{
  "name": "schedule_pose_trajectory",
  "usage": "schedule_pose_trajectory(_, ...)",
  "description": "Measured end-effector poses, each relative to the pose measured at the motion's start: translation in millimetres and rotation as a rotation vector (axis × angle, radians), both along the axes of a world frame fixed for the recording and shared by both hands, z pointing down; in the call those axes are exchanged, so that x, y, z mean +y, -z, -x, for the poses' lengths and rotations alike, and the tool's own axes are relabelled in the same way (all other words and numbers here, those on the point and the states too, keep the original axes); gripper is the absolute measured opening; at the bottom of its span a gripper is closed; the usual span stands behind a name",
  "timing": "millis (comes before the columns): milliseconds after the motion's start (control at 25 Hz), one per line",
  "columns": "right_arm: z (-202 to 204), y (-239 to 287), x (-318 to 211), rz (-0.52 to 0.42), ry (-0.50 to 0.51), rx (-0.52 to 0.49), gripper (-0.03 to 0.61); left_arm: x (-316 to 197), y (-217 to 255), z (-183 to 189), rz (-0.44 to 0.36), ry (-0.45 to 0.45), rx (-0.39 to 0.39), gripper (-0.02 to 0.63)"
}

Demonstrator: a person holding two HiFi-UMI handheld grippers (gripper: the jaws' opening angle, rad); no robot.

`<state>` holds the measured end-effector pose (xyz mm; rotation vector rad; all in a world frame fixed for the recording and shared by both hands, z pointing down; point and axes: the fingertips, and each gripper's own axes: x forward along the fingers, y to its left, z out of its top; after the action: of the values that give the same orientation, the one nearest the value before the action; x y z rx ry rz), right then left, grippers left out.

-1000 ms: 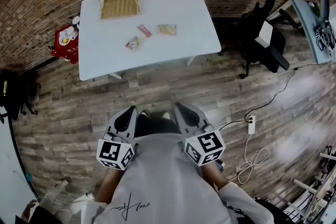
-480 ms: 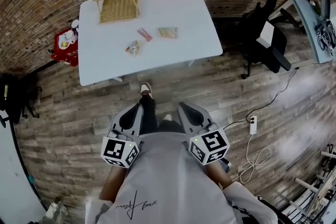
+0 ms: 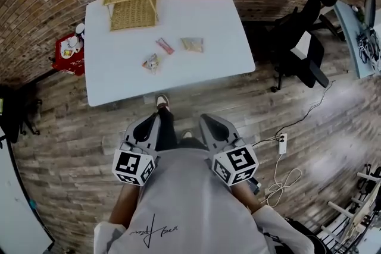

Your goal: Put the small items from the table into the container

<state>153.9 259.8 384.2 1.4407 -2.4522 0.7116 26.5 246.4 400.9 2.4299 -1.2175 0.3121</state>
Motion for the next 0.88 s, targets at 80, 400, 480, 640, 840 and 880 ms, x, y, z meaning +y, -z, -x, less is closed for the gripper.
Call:
schedule_pose_trajectory(80,6,1,-16,0.004,0.006,0.000,0.021,-14,-1,5,0.011,0.002,0.004,0.008)
schedule_pose_trajectory(400,30,-5,-74,0.044,0.023,0.020,0.021,-69,-2,17,0.028,-0.023,0.016,0.008)
schedule_pose_trajectory(480,35,-4,-88,0.048,0.014,0.021,0.021,-82,1,19,0.023,-0.047,0.019,0.008)
schedule_pose_trajectory(640,47,-1,-115,0.053,-0.001,0.026,0.021,-110,2,26,0.021,-0.091,0.017,0.008)
schedule_pose_trajectory(840,62,4,-145,0.049,-0.021,0.046,0.021,-141,2,36,0.024,-0.123,0.022,0.008)
schedule_pose_trajectory(880,66,5,-150,0.047,-0.023,0.048,0.021,-147,1,37,0.025,-0.132,0.023,0.008)
